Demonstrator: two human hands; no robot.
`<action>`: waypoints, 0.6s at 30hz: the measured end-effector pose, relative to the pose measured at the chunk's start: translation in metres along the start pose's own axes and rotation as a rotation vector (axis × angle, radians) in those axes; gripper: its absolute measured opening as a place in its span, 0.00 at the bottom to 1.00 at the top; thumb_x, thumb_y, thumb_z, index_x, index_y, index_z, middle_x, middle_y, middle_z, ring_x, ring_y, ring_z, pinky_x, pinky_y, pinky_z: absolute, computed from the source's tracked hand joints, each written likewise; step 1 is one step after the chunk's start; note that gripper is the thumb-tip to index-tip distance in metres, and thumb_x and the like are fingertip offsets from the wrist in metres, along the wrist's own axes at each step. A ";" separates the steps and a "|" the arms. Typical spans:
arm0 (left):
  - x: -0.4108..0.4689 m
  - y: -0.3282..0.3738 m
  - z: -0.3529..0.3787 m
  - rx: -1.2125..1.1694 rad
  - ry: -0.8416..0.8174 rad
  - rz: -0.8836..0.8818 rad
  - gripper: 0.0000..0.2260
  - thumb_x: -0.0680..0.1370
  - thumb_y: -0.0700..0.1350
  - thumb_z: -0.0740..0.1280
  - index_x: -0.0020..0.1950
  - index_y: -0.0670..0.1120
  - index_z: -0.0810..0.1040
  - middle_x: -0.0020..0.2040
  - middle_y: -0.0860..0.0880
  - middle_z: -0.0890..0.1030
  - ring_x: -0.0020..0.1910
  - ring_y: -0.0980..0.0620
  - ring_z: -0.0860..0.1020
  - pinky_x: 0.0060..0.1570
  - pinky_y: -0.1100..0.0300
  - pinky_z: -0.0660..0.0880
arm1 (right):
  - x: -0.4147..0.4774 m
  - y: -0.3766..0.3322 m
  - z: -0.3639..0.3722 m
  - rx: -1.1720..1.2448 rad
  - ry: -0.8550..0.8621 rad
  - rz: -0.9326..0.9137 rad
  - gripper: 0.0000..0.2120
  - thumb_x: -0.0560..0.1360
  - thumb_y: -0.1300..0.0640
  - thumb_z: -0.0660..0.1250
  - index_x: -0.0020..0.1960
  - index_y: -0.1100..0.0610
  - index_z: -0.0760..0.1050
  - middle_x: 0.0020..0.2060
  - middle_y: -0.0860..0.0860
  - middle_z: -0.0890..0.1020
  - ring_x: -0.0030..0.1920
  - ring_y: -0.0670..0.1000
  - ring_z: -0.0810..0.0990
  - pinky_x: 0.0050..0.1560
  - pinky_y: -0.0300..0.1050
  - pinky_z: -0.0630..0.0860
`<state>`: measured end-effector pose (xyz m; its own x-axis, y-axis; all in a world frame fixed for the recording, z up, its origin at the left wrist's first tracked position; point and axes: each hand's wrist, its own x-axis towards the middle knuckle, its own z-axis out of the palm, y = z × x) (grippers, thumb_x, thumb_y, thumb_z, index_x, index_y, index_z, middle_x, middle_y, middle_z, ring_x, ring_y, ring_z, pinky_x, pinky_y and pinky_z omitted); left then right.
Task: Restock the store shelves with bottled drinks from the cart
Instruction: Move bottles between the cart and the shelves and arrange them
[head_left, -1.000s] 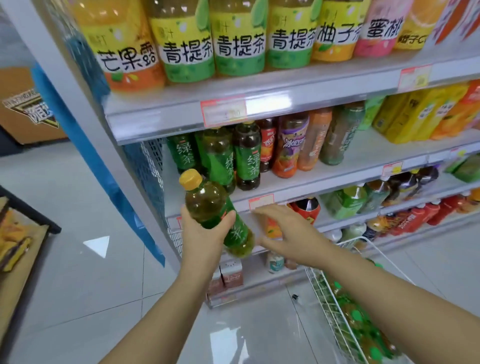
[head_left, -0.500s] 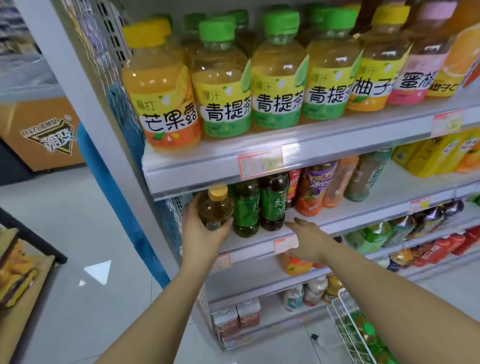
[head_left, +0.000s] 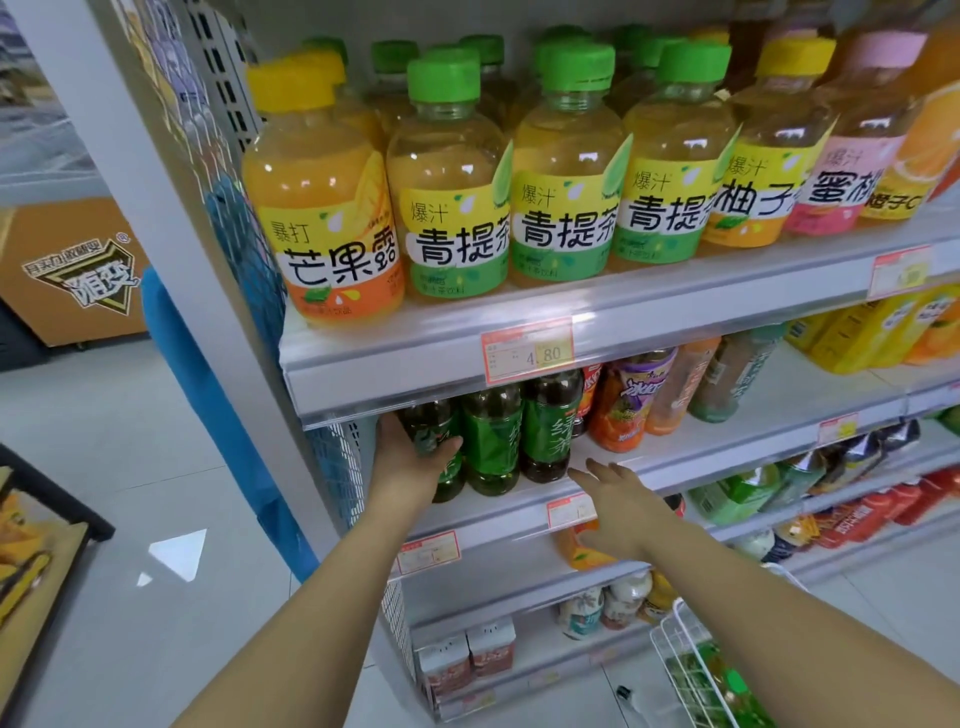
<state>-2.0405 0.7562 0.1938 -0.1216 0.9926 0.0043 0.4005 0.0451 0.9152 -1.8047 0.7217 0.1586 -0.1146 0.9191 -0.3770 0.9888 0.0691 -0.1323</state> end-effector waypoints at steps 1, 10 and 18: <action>-0.001 -0.003 -0.002 0.012 -0.025 -0.001 0.33 0.70 0.45 0.75 0.69 0.48 0.60 0.66 0.48 0.71 0.66 0.47 0.70 0.65 0.55 0.67 | -0.001 0.001 0.000 0.011 -0.002 -0.001 0.39 0.74 0.49 0.64 0.77 0.49 0.45 0.77 0.53 0.48 0.76 0.58 0.48 0.73 0.53 0.55; -0.097 -0.008 0.023 -0.014 0.248 0.211 0.26 0.76 0.35 0.63 0.72 0.49 0.62 0.65 0.48 0.62 0.59 0.65 0.68 0.56 0.79 0.61 | -0.056 0.020 0.036 0.333 0.241 0.002 0.26 0.75 0.55 0.65 0.72 0.52 0.64 0.72 0.53 0.64 0.70 0.53 0.64 0.66 0.44 0.64; -0.154 -0.072 0.119 0.101 -0.396 0.191 0.11 0.78 0.37 0.63 0.53 0.52 0.76 0.48 0.56 0.78 0.48 0.58 0.76 0.46 0.75 0.69 | -0.146 0.083 0.139 0.554 0.162 0.341 0.17 0.76 0.57 0.66 0.64 0.56 0.74 0.59 0.51 0.79 0.57 0.50 0.78 0.56 0.36 0.69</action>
<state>-1.9425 0.6137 0.0788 0.3120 0.9501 -0.0031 0.4712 -0.1519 0.8688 -1.7194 0.5394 0.0753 0.2536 0.9038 -0.3447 0.7669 -0.4051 -0.4977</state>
